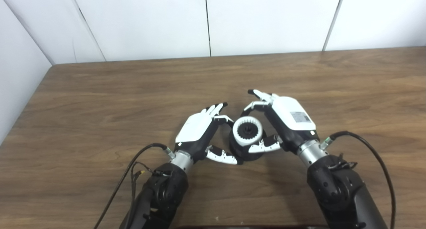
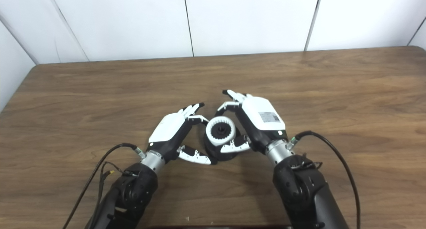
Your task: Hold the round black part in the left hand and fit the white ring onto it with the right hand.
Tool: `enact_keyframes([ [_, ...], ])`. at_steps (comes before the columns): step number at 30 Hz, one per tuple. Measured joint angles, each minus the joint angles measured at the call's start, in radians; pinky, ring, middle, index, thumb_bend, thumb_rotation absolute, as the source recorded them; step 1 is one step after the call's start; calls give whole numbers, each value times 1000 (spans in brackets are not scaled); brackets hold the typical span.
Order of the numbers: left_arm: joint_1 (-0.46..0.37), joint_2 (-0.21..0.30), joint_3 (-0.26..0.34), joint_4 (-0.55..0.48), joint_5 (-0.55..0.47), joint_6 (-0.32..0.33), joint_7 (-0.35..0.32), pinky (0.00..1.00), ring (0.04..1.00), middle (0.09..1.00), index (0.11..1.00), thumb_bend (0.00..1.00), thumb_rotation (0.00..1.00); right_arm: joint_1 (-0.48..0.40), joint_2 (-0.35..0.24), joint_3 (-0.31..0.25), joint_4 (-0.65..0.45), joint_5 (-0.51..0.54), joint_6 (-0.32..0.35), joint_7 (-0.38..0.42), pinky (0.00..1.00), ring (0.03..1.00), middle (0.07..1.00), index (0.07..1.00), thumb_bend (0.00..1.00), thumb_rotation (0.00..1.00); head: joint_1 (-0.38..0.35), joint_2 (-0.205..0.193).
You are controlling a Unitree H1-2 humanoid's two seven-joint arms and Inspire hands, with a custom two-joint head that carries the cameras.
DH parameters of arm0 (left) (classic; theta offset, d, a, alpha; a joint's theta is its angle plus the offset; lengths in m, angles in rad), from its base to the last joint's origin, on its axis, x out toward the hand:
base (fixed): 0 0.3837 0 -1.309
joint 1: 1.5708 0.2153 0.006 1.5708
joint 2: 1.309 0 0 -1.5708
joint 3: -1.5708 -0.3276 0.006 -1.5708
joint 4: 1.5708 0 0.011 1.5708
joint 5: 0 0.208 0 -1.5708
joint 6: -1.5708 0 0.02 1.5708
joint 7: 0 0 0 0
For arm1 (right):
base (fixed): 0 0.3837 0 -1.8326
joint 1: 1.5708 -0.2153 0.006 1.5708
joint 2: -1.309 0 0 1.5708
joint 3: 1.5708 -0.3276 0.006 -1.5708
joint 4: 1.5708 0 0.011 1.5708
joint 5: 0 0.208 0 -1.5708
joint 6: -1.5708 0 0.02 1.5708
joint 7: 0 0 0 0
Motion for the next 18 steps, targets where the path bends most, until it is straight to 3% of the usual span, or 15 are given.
enact_keyframes([
  [5, 0, 0, 0, 0, 0, 1, 0, 1000, 1000, 1000, 627, 969, 304, 3, -17, -1, -4, -6, 21, 62, 895, 963, 1000, 993, 1000, 525, 0, 0],
  [13, 0, -4, 2, -2, 0, 2, 0, 1000, 1000, 1000, 627, 971, 283, 2, -18, -6, -25, -7, 22, 98, 904, 975, 1000, 1000, 1000, 529, -6, -2],
  [18, 1, -3, 4, -5, -2, 2, 0, 1000, 1000, 1000, 625, 974, 276, 2, -23, -9, -38, -7, 29, 139, 912, 997, 1000, 1000, 1000, 476, -25, -14],
])
